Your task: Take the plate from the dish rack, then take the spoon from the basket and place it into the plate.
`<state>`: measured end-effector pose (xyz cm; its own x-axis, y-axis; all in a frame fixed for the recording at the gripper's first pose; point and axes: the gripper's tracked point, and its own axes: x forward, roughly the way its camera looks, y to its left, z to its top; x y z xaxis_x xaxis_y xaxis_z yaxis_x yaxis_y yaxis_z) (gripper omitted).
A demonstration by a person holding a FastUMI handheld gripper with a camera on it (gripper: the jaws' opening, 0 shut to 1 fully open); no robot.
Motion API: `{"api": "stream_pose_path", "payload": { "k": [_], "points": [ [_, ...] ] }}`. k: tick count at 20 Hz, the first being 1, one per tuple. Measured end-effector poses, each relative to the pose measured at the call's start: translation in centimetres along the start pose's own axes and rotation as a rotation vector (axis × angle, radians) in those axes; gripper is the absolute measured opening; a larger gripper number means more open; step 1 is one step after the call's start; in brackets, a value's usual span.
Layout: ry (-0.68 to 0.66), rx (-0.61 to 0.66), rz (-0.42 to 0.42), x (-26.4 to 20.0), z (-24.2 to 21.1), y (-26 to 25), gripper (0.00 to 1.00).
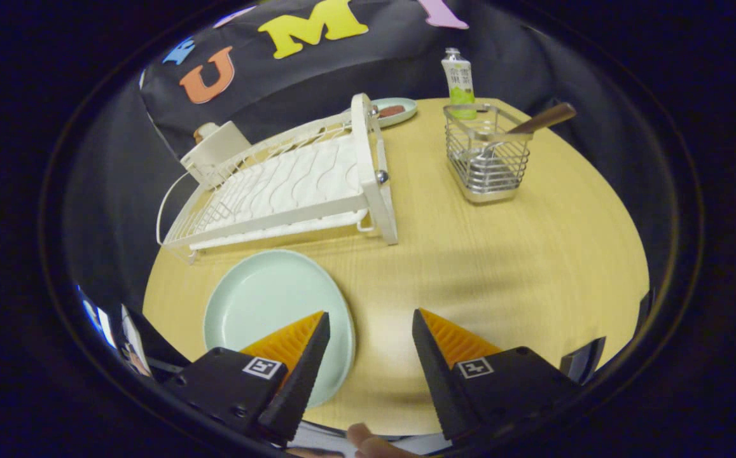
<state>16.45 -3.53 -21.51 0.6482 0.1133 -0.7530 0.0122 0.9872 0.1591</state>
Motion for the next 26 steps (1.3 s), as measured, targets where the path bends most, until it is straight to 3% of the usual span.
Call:
{"api": "stream_pose_path", "payload": {
  "k": [2, 4, 7, 11, 19, 22, 26],
  "points": [
    [-0.104, -0.006, -0.001, -1.0, 1.5, -1.1, 0.88],
    [-0.232, -0.007, -0.021, -1.9, 3.8, -2.8, 0.97],
    [-0.372, -0.035, -0.052, -3.2, 6.4, -5.4, 0.97],
    [-0.496, -0.084, -0.079, -3.2, 9.6, -8.5, 0.98],
    [-0.667, -0.059, -0.140, -0.7, 15.5, -13.7, 0.98],
    [-0.694, -0.080, -0.147, -0.2, 17.2, -13.3, 0.95],
    [-0.687, -0.097, -0.170, 0.7, 18.0, -12.8, 0.64]
  ]
}}
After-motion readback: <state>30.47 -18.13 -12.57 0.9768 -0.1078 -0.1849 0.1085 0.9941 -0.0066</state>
